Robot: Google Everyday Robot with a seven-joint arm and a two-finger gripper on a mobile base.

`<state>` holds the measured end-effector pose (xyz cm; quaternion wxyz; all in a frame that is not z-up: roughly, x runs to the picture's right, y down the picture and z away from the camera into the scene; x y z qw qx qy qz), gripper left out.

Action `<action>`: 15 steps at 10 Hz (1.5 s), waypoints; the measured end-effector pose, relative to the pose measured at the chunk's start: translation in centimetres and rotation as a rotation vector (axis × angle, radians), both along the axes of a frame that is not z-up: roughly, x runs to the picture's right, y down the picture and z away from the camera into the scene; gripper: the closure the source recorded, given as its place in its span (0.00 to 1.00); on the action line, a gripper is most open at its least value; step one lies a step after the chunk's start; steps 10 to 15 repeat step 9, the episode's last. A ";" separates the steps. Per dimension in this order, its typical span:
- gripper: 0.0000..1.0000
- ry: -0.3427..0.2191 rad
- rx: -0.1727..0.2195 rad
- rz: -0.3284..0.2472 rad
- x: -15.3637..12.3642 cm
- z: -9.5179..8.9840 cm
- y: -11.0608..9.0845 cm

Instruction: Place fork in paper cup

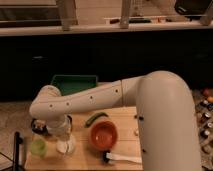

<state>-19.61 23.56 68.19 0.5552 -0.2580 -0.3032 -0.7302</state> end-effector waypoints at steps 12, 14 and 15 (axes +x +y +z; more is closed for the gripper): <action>1.00 -0.106 -0.028 -0.009 -0.7 -0.8 -0.8; 1.00 -0.106 -0.028 -0.009 -0.7 -0.8 -0.8; 1.00 -0.106 -0.028 -0.009 -0.7 -0.8 -0.8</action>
